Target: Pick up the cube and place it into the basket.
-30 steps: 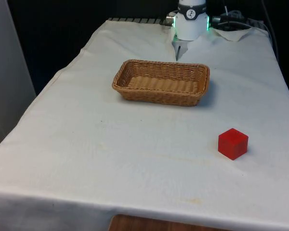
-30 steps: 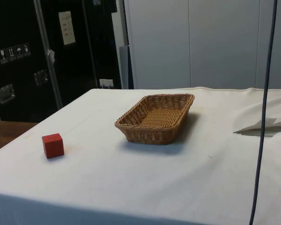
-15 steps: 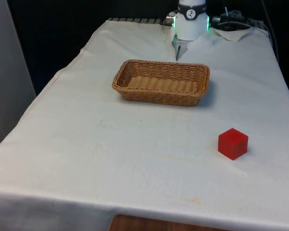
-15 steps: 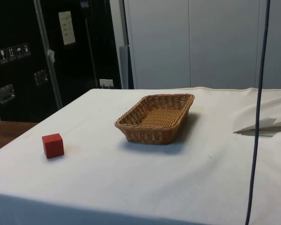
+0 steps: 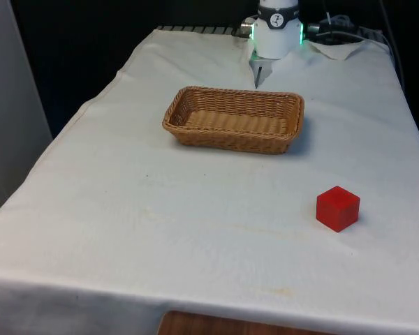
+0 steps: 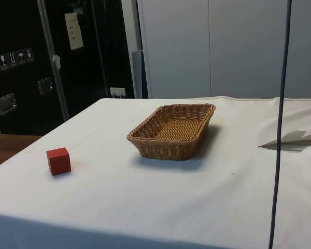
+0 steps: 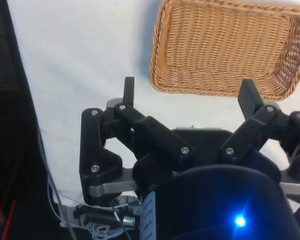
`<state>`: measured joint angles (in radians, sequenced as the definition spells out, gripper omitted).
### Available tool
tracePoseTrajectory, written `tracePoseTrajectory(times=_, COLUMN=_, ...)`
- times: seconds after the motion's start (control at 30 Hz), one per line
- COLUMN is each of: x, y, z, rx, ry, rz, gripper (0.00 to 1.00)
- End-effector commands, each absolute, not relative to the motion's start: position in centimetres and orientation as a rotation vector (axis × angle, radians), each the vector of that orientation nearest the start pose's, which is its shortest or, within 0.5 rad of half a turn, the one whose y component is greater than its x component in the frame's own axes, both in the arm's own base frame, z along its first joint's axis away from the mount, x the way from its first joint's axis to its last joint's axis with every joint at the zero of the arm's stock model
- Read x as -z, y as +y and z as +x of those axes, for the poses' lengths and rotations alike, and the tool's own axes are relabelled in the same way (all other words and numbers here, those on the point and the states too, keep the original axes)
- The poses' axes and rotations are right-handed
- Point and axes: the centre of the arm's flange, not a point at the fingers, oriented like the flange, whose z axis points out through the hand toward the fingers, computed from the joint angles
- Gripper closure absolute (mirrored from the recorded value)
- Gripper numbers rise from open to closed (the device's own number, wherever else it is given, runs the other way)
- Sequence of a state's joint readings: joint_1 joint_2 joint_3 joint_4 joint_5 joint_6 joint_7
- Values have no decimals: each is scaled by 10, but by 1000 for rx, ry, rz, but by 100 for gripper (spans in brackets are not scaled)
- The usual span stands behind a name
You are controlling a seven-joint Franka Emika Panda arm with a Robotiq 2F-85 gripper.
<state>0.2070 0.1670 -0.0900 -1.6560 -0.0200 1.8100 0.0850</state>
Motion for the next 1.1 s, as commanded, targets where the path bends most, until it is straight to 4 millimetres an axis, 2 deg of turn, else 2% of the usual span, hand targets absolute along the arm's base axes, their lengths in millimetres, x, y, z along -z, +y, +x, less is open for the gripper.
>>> tracePoseTrajectory(times=0.0, x=-504, y=77, z=612, rx=-16, ry=-44, rz=-3179, gripper=0)
tracePoseTrajectory(times=1.07, x=-467, y=103, z=645, rx=-6, ry=196, rz=-3140, gripper=0)
